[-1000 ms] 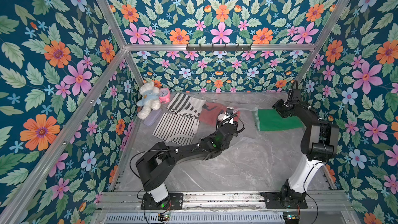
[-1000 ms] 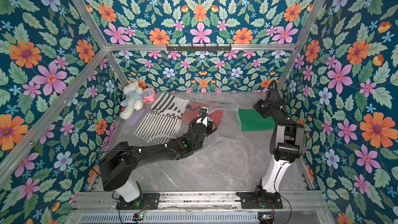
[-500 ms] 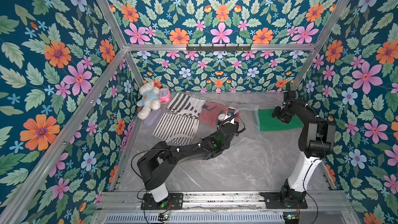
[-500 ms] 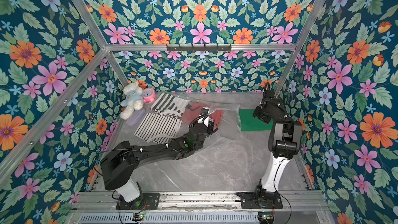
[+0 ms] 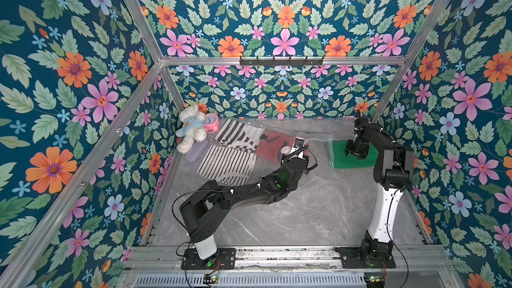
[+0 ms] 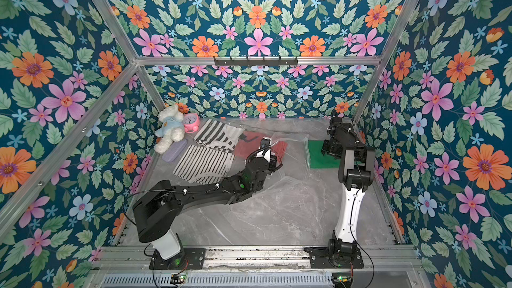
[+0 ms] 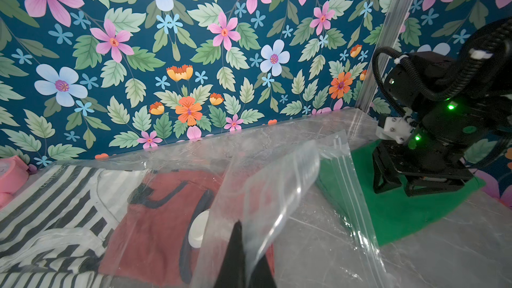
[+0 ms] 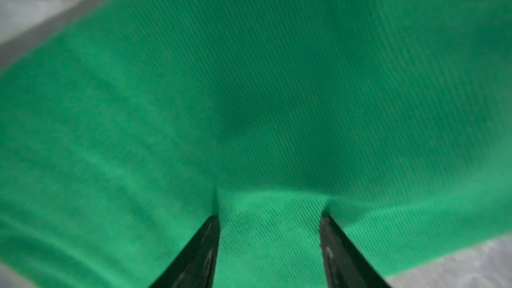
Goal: Take the tank top out of the vacuum bag
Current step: Move the tank top to the corner of the board.
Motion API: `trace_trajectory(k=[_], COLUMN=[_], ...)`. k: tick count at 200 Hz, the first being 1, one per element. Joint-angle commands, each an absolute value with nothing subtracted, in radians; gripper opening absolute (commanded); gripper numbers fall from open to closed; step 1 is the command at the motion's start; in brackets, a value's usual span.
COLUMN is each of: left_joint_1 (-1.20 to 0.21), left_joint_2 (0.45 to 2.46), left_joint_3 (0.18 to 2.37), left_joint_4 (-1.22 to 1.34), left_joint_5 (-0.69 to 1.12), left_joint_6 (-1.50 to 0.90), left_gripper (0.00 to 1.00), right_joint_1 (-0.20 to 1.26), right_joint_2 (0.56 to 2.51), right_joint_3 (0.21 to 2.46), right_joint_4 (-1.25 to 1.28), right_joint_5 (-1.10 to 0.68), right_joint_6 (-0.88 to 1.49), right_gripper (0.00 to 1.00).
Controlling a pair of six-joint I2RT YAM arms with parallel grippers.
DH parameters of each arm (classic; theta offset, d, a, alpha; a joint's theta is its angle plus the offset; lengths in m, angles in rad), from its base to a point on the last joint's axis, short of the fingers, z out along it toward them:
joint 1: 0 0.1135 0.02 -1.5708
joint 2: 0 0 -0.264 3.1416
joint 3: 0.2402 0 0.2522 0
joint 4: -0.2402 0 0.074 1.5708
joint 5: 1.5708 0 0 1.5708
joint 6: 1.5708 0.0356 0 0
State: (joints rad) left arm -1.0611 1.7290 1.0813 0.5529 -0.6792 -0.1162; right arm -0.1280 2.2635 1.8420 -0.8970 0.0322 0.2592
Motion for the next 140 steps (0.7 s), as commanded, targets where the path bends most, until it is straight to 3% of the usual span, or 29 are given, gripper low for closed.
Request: trace_trajectory(k=[1, 140], left_joint_1=[-1.064, -1.062], left_joint_2=[1.721, 1.695], left_joint_3=[1.08, 1.029], left_joint_4=[0.582, 0.584], left_joint_5=[-0.707, -0.737], left_joint_6=[-0.106, -0.123], left_gripper=[0.0, 0.0], right_joint_1=[-0.127, -0.127], right_joint_2=[2.308, 2.714], right_joint_3=[1.89, 2.544], right_joint_4=[-0.949, -1.123], right_joint_5=[0.037, 0.013], right_joint_6=[0.263, 0.273], right_gripper=[0.6, 0.6])
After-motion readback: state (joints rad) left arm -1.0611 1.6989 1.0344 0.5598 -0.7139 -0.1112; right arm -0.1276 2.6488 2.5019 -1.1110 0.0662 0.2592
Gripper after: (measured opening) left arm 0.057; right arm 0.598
